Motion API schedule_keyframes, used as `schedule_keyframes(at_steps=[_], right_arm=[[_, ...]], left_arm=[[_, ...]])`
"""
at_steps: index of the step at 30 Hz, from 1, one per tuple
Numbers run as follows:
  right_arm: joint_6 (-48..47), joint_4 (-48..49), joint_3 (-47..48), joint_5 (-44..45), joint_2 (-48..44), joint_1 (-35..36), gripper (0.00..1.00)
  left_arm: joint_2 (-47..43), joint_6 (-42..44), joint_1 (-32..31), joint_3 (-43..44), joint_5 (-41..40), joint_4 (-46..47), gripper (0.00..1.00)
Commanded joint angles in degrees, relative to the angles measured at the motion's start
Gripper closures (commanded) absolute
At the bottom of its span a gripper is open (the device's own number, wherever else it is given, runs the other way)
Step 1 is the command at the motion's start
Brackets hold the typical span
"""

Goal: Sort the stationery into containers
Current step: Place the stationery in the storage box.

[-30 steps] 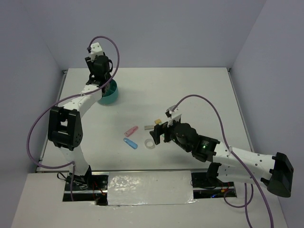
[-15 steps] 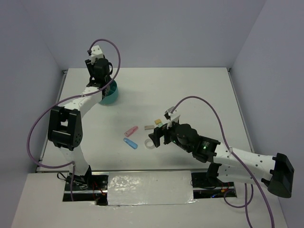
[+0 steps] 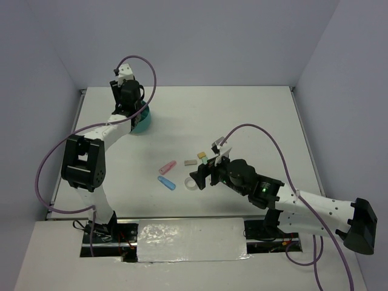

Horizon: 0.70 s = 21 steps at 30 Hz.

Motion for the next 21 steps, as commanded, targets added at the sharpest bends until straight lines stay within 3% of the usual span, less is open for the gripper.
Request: schedule_keyframes(at_steps=[1,2,6,11,14,18,21], right_arm=[[-1.0,2.3,0.1,-0.7,-1.3,-0.1,0.0],[-1.1,2.3,0.1,-0.7,-1.3,-0.2,0.0],[-1.0,2.3,0.2,-0.4,-0.6,-0.2,0.0],[-0.7,1.9,1.0,0.0,1.3,-0.4,0.0],[0.5,0.7,2.0,0.3,2.8,-1.5,0.0],[3.4,-2.3,4.6,0.6,5.0,-3.6,0.0],[7.6,-8.1,6.0,6.3,3.2,-3.7,0.0]], left_arm=[[-0.3,1.7,-0.1,-0.2,-0.8,6.4,0.49],[-0.6,1.8,-0.2,-0.6,-0.6,6.7,0.32],[-2.5,2.1,-1.3,-0.3,-0.6,6.9,0.02],[-7.7,4.7,-5.1,1.9,0.3,5.3,0.01],[-10.4,5.9,-8.3,6.5,3.7,-1.2,0.01],[-12.1,-3.1,-8.9,17.9,18.9,-23.8,0.01],[-15.7,-13.0,-10.1,14.1,24.9,-33.6,0.01]])
